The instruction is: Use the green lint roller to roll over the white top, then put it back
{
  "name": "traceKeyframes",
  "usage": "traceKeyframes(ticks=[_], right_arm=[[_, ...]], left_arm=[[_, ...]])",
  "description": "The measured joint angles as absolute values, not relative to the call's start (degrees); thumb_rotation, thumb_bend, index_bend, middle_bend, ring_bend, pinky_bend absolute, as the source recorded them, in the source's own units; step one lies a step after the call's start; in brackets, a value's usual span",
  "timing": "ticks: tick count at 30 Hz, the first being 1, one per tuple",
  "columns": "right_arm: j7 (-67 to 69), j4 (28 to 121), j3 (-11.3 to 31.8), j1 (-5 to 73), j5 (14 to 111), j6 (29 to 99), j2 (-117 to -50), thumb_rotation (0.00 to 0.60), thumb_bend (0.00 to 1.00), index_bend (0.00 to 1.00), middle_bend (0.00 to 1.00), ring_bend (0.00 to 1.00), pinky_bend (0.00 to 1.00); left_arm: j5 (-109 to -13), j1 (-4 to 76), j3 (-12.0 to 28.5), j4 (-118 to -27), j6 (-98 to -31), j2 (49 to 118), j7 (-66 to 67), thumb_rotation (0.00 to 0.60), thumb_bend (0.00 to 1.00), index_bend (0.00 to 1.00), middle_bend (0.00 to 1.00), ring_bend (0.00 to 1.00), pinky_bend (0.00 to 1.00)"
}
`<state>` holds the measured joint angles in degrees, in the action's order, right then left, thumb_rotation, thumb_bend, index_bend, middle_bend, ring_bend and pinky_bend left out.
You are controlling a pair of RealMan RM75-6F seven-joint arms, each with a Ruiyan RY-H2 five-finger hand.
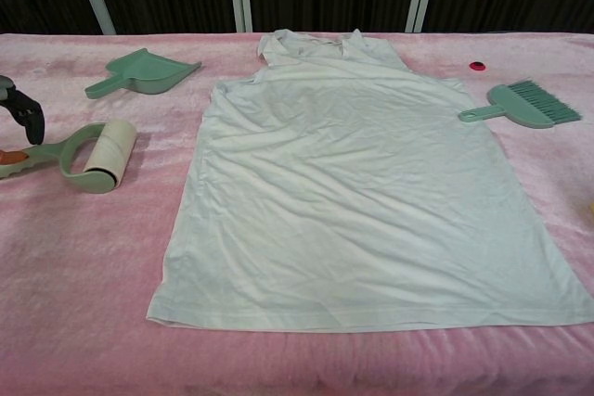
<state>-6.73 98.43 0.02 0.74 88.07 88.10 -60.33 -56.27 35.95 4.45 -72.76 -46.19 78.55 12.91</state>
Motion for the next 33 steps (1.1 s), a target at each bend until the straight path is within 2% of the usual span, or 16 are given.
traceKeyframes(ticks=[12, 33], right_arm=[[-7.5, 98.6, 0.1, 0.7, 87.7, 87.5, -60.2, 0.600, 0.19, 0.00, 0.04, 0.10, 0.21], [-8.3, 99.0, 0.2, 0.7, 87.3, 86.6, -59.8, 0.600, 0.19, 0.00, 0.04, 0.10, 0.21]], left_arm=[[-52.3, 38.0, 5.1, -73.9, -46.4, 79.2, 19.4, 0.600, 0.35, 0.42, 0.38, 0.37, 0.56], [-45.2, 40.2, 4.2, -78.8, -46.4, 77.0, 27.8, 0.600, 0.34, 0.39, 0.38, 0.36, 0.57]])
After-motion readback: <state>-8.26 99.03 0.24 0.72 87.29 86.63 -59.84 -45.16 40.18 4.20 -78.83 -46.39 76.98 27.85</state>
